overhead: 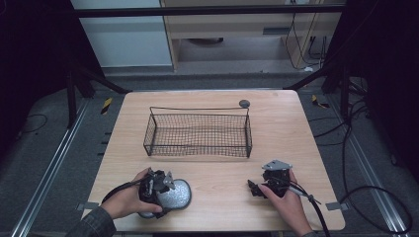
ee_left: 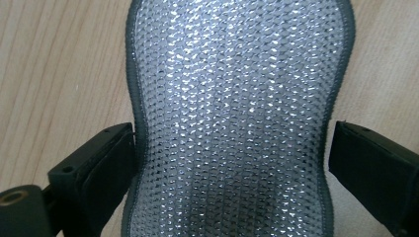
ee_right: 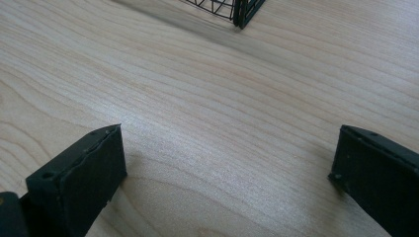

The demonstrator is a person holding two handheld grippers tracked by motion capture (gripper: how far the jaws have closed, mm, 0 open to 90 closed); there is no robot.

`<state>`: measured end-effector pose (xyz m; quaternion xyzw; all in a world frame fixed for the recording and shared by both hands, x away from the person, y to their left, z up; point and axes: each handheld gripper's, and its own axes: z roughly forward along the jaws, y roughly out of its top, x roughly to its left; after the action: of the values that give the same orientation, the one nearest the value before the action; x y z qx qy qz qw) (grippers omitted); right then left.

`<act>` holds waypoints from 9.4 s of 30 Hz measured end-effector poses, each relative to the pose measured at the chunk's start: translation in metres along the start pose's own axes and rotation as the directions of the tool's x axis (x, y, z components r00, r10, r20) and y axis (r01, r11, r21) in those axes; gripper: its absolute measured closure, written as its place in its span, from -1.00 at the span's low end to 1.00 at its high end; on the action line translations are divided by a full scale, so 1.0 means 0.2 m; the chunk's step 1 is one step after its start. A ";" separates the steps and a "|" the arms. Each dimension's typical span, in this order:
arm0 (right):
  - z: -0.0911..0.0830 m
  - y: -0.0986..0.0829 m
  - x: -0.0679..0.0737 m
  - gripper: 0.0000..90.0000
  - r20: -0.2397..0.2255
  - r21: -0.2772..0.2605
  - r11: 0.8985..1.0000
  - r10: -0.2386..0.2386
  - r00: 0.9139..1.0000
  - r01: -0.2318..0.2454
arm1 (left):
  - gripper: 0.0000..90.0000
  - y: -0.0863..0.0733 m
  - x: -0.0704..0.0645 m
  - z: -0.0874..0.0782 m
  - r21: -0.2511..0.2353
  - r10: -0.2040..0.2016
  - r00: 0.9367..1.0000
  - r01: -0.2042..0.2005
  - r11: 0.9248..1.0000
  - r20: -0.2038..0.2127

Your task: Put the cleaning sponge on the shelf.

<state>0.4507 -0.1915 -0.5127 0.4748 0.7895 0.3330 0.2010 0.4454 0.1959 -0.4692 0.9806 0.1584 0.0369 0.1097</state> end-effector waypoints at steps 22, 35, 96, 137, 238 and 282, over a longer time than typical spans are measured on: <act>0.00 0.00 0.00 -0.99 0.001 0.000 1.000 -0.002 1.000 0.002 | -0.84 -0.01 0.05 0.01 -0.007 -0.022 1.000 0.022 1.000 -0.021; 0.00 0.00 0.00 -0.99 0.001 -0.001 1.000 -0.001 1.000 0.001 | -0.80 0.01 0.04 -0.10 -0.064 -0.005 0.991 -0.004 0.998 -0.132; 0.00 0.00 0.00 -0.99 0.003 -0.004 1.000 -0.003 1.000 0.003 | -0.75 0.29 0.40 -0.59 -0.068 0.078 0.855 -0.131 0.989 -0.512; 0.01 0.00 0.00 -0.99 0.002 -0.006 1.000 0.000 1.000 0.001 | -0.74 0.43 0.58 -0.51 -0.071 0.120 0.848 -0.182 0.981 -0.517; 0.01 0.00 0.00 -0.99 0.002 -0.006 1.000 -0.001 1.000 0.002 | -0.89 0.40 0.58 -0.50 -0.296 -0.091 0.906 -0.039 0.954 -0.413; 0.01 0.00 0.00 -0.99 0.003 -0.005 1.000 0.000 1.000 0.000 | -0.92 0.17 0.28 -0.57 -0.465 -0.283 0.888 0.091 0.881 -0.362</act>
<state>0.4520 -0.1903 -0.5131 0.4748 0.7882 0.3343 0.2037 0.4971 0.2061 -0.3490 0.8792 0.2620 0.2699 0.2923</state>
